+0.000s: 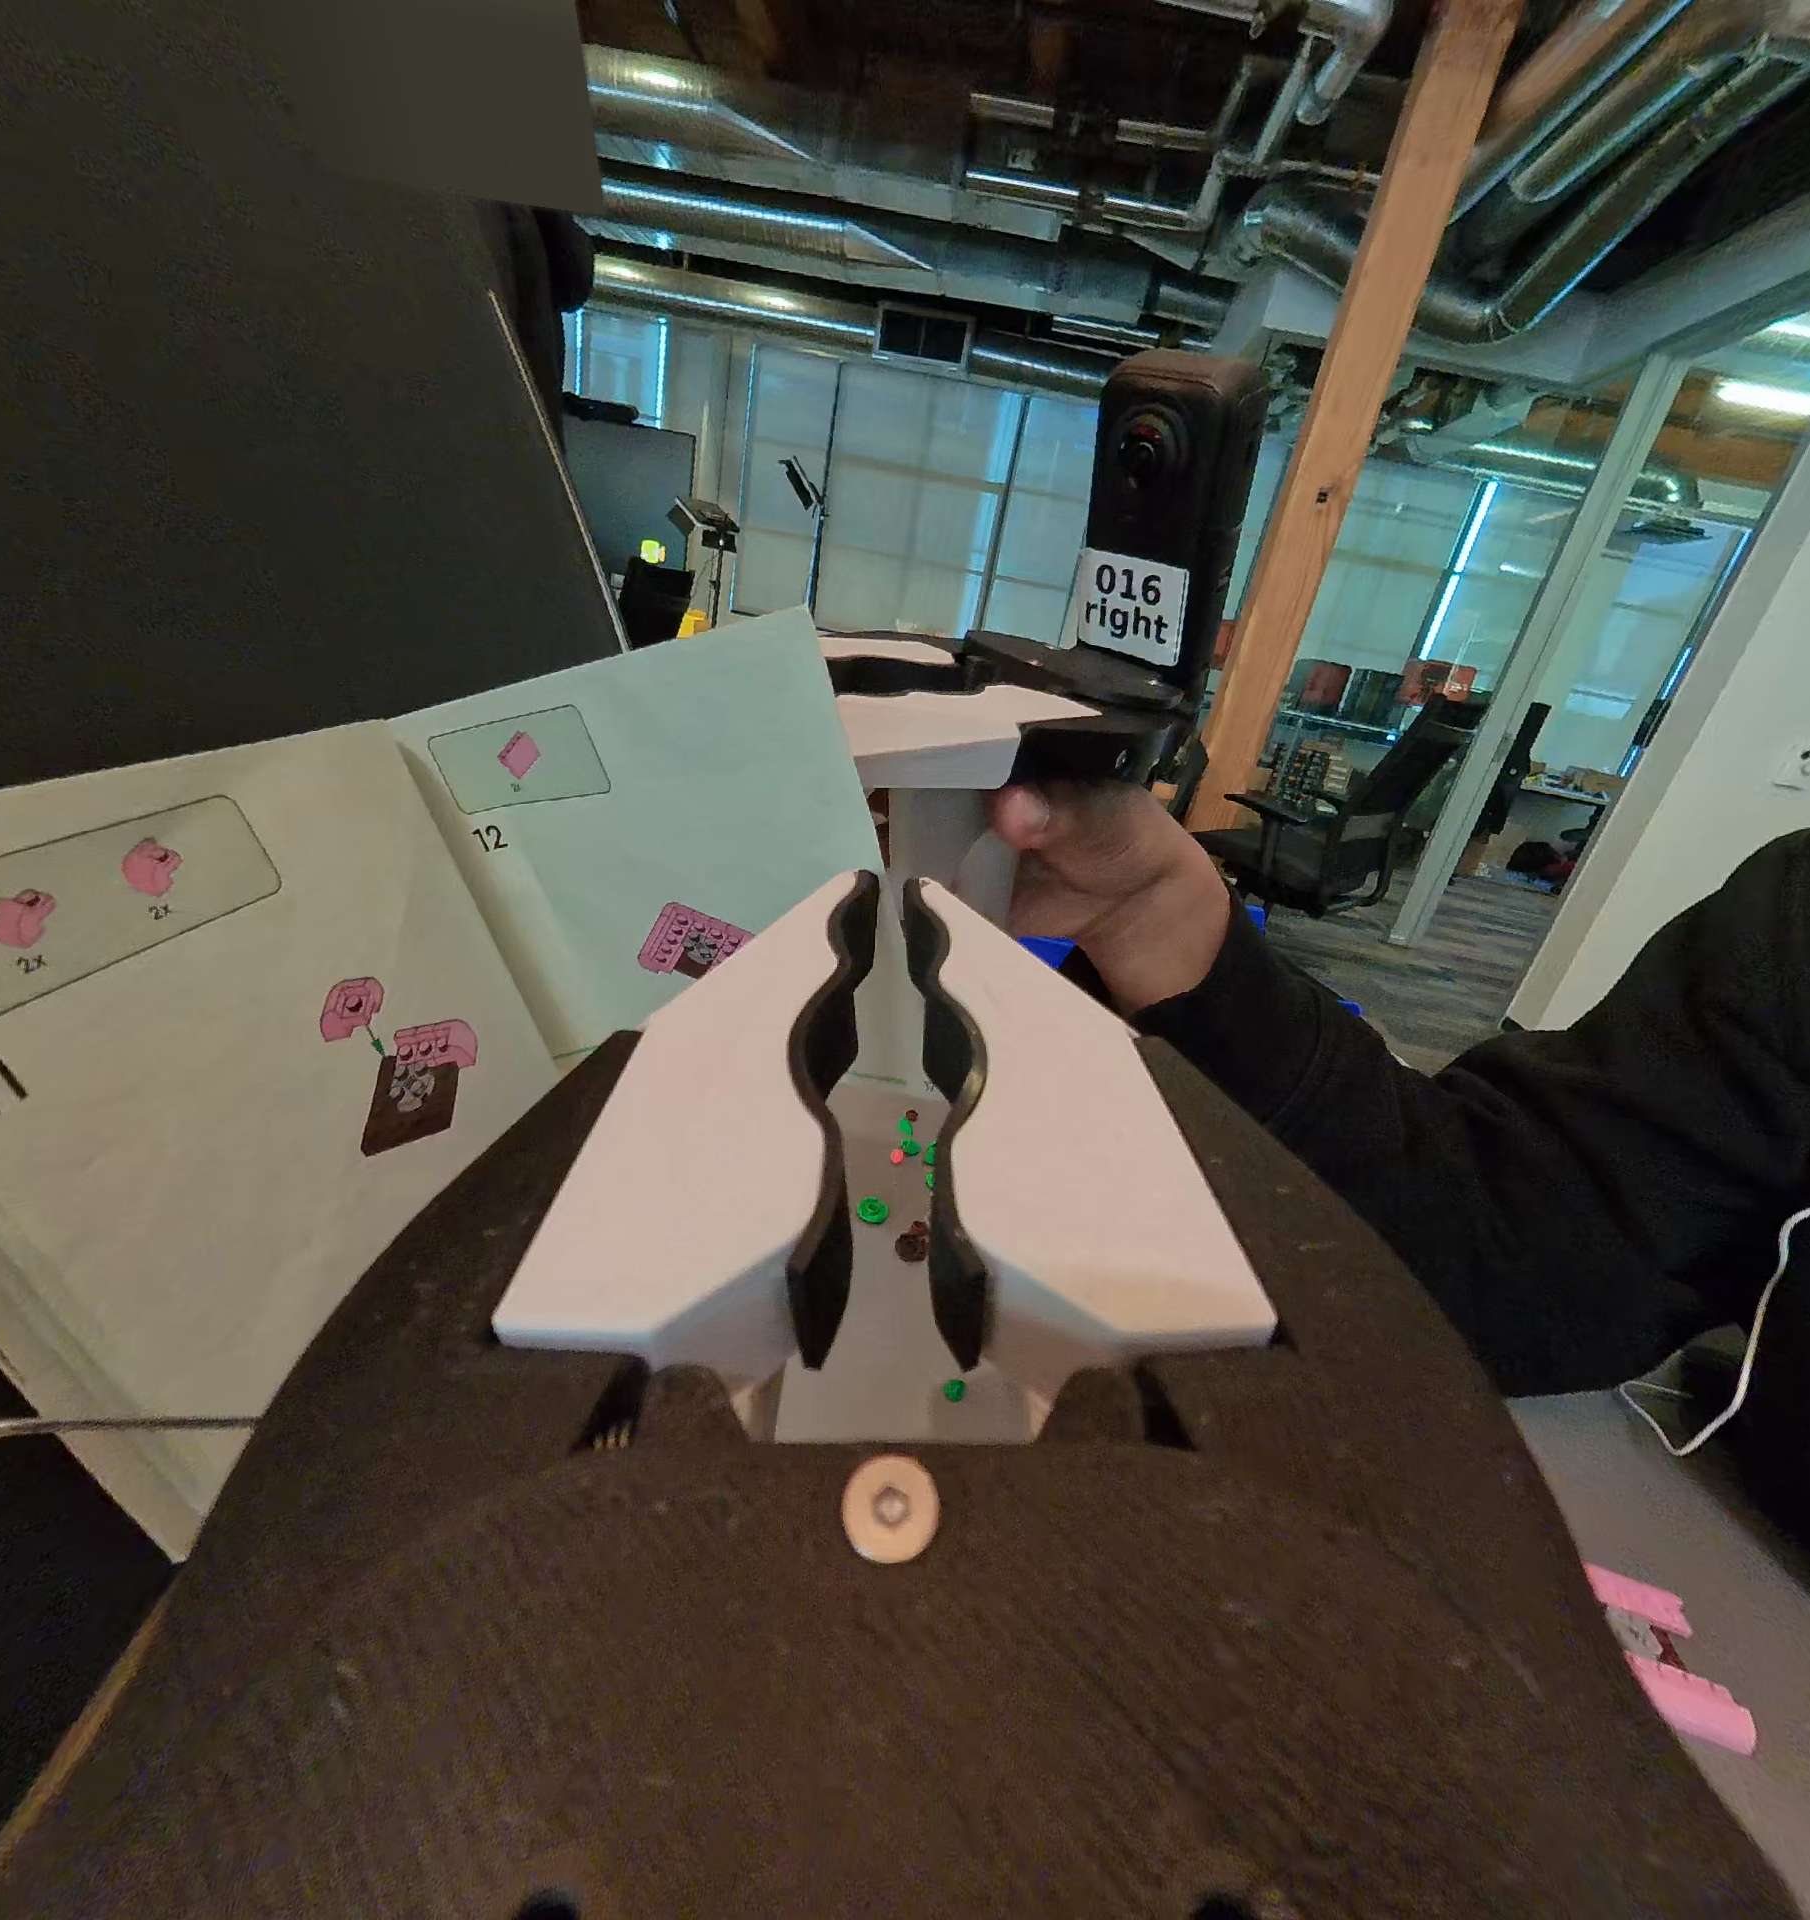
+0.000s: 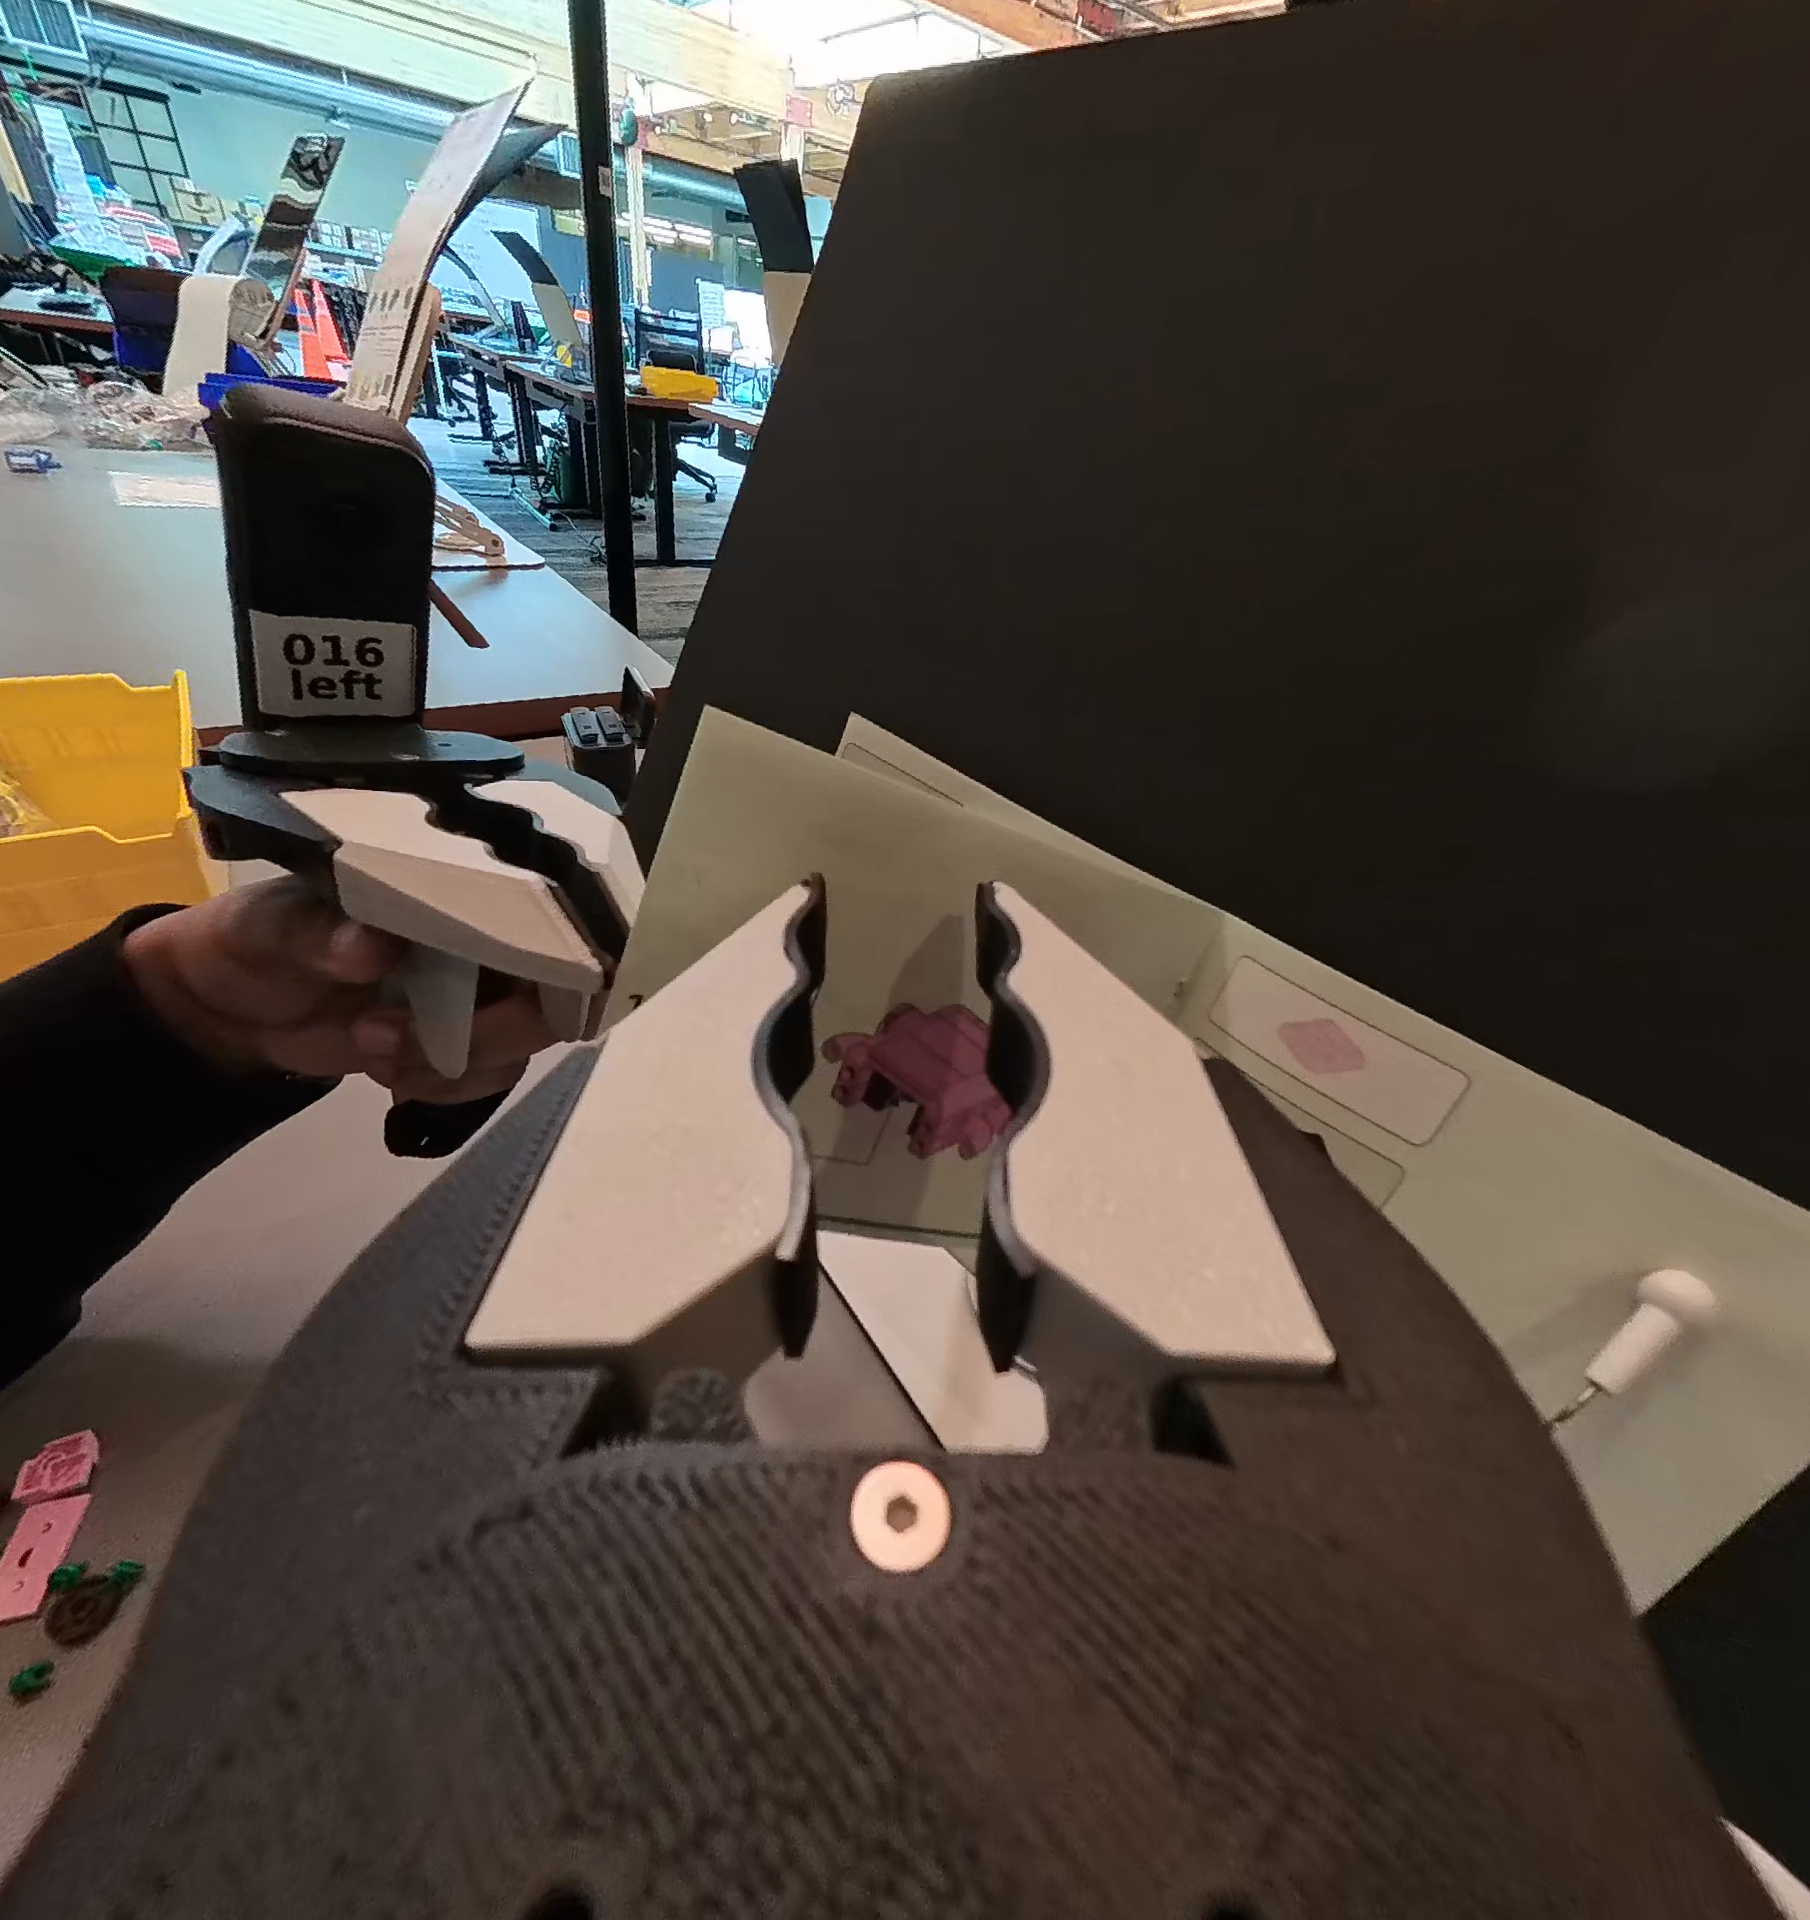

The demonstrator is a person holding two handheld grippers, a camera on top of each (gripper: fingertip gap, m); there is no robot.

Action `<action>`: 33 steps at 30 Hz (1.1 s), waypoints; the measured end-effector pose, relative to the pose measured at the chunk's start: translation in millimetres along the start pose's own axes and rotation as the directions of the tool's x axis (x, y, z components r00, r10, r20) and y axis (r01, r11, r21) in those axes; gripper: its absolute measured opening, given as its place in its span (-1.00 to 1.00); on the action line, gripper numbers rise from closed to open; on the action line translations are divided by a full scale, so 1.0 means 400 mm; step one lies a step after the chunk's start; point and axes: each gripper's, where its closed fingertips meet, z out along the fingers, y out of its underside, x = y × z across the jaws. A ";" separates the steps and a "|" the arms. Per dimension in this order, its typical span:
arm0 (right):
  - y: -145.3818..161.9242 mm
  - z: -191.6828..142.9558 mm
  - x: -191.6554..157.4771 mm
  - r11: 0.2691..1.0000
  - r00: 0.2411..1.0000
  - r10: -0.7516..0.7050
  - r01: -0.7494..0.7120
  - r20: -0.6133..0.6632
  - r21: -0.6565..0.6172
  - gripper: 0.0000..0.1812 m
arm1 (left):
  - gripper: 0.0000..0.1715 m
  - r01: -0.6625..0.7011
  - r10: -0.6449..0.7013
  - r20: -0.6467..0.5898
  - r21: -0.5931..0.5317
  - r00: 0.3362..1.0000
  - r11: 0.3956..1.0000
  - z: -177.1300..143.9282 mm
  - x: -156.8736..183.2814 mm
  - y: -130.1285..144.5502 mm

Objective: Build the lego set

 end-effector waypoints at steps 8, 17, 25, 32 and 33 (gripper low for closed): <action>-0.003 0.000 -0.008 1.000 1.000 -0.007 0.007 0.009 0.001 -0.70 | -0.90 -0.016 0.017 0.061 -0.013 0.998 1.000 -0.002 -0.024 0.004; -0.010 -0.004 -0.011 1.000 0.999 0.018 -0.019 0.027 0.018 -0.68 | -0.80 -0.073 0.084 0.145 -0.077 0.986 0.994 0.011 -0.050 0.029; -0.028 -0.010 -0.027 0.999 0.999 0.023 -0.024 0.048 0.035 -0.54 | -0.76 -0.049 0.056 0.161 -0.045 0.985 0.998 0.023 -0.062 0.030; 0.008 0.011 0.026 0.998 0.992 -0.021 0.013 -0.128 -0.068 -0.21 | -0.76 -0.058 0.065 0.157 -0.047 0.986 0.997 0.032 -0.056 0.032; 0.018 0.010 0.042 0.996 0.985 -0.040 0.025 -0.165 -0.091 -0.21 | -0.76 -0.059 0.066 0.157 -0.046 0.985 0.997 0.032 -0.056 0.031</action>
